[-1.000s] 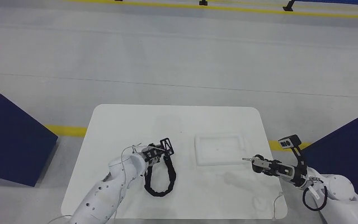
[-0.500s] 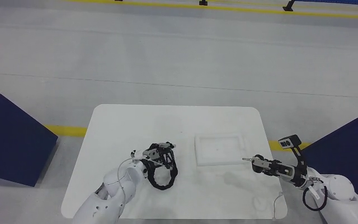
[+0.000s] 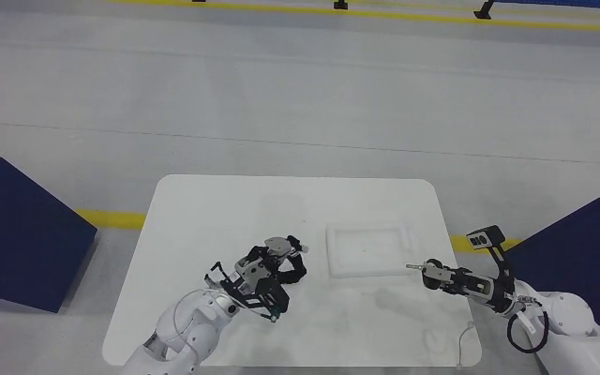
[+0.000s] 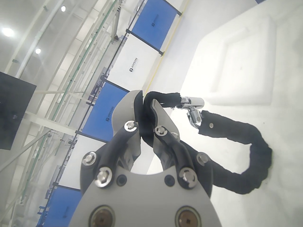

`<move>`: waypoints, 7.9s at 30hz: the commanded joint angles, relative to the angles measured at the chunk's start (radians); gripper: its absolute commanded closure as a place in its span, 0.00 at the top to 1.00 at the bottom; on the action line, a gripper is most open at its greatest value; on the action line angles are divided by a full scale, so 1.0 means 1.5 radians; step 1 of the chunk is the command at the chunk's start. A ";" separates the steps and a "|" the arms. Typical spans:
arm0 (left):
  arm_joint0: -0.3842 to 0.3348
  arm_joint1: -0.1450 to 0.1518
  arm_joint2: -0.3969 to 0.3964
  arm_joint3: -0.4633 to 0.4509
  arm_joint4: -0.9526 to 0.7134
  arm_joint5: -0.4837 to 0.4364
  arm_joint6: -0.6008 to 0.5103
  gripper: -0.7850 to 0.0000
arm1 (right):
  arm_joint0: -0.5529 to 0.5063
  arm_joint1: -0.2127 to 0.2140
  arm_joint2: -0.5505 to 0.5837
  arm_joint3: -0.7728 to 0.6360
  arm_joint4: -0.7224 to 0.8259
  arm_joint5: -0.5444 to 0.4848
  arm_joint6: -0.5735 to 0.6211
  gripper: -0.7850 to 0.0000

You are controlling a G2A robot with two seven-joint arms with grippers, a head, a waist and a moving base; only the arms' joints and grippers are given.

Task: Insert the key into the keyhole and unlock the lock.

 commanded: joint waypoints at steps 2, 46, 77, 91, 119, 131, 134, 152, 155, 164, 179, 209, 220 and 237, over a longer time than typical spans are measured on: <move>0.010 0.001 -0.016 -0.023 -0.054 -0.018 0.010 0.00 | 0.000 0.000 0.000 0.000 0.000 0.000 0.000 0.00; -0.017 -0.042 0.038 0.063 -0.354 0.171 0.415 0.00 | 0.000 0.000 0.000 0.000 0.000 0.000 0.000 0.00; -0.028 -0.112 0.133 0.096 -0.799 -0.090 0.538 0.00 | 0.000 0.000 0.000 0.000 0.000 0.000 0.000 0.00; -0.013 -0.127 0.133 0.079 -0.864 -0.220 0.525 0.00 | 0.000 0.000 0.000 0.000 0.000 0.000 0.000 0.00; 0.027 -0.140 0.130 0.040 -1.021 -0.292 0.436 0.00 | 0.000 0.000 0.000 0.000 0.000 0.000 0.000 0.00; 0.065 -0.155 0.150 -0.002 -1.287 -0.344 0.290 0.00 | 0.000 0.000 0.000 0.000 0.000 0.000 0.000 0.00; 0.070 -0.159 0.151 -0.009 -1.340 -0.346 0.258 0.00 | 0.000 0.000 0.000 0.000 0.000 0.000 0.000 0.00; 0.098 -0.177 0.157 -0.057 -1.586 -0.353 0.098 0.00 | 0.000 0.000 0.000 0.000 0.000 0.000 0.000 0.00; 0.104 -0.177 0.153 -0.067 -1.634 -0.348 0.061 0.00 | 0.000 0.000 0.000 0.000 0.000 0.000 0.000 0.00; 0.119 -0.178 0.129 -0.082 -1.707 -0.330 -0.012 0.00 | 0.000 0.000 0.000 0.000 0.000 0.000 0.000 0.00; 0.120 -0.180 0.118 -0.080 -1.674 -0.330 -0.012 0.00 | 0.000 0.000 0.000 0.000 0.000 0.000 0.000 0.00; -0.022 -0.190 0.077 0.116 -1.477 -0.646 -0.218 0.00 | 0.052 -0.027 -0.017 -0.027 -0.073 -0.026 -0.026 0.00; -0.018 -0.190 0.081 0.113 -1.487 -0.646 -0.215 0.00 | 0.054 -0.027 -0.016 -0.026 -0.076 -0.027 -0.027 0.00; 0.007 -0.218 0.080 0.114 -1.829 -0.646 -0.469 0.00 | 0.054 -0.027 -0.016 -0.026 -0.076 -0.027 -0.027 0.00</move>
